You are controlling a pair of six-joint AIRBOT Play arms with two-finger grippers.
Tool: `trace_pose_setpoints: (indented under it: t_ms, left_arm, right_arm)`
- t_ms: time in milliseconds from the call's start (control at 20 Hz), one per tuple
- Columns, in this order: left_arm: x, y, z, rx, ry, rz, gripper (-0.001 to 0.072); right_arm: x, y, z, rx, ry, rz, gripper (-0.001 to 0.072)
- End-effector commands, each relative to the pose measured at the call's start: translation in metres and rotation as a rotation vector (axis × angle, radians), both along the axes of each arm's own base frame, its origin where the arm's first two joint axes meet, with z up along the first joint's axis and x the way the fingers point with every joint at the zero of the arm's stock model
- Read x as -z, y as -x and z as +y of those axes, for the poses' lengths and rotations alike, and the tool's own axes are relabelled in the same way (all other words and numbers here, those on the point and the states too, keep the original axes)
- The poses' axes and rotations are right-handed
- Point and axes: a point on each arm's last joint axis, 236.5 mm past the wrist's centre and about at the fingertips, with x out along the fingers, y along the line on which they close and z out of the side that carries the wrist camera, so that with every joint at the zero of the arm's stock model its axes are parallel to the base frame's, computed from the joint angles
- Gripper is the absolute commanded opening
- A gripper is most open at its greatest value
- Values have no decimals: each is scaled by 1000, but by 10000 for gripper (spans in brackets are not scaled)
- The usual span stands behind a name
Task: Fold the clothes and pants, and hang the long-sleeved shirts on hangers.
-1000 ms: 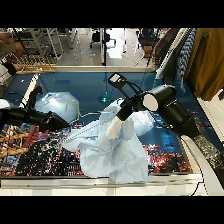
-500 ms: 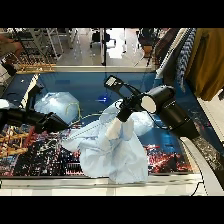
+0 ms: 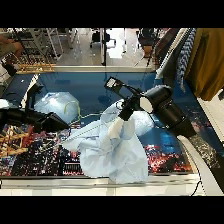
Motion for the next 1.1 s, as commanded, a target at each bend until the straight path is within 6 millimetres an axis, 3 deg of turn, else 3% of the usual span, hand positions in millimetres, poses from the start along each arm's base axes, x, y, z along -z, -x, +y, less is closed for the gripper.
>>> trace_pose_setpoints:
  t_ms: [0,150,400,650,850,1050]
  left_arm:
    - [-5,0,-2,1,23,-2,16]
    - [-3,-6,-6,-26,11,23,15]
    - [8,-40,-5,-181,-39,39,13]
    - [5,-71,-16,-298,-22,-8,12]
    - [-29,-107,-33,-426,118,-109,11]
    - [-67,-131,-32,-525,269,-199,10]
  right_arm:
    - [-2,-5,0,-1,2,-23,26]
    - [-3,11,25,-73,-28,-7,26]
    - [-19,53,56,-162,-55,13,26]
    - [-22,87,63,-114,-139,131,26]
    - [-21,85,54,1,-160,155,26]
    - [-22,70,36,153,-174,132,26]
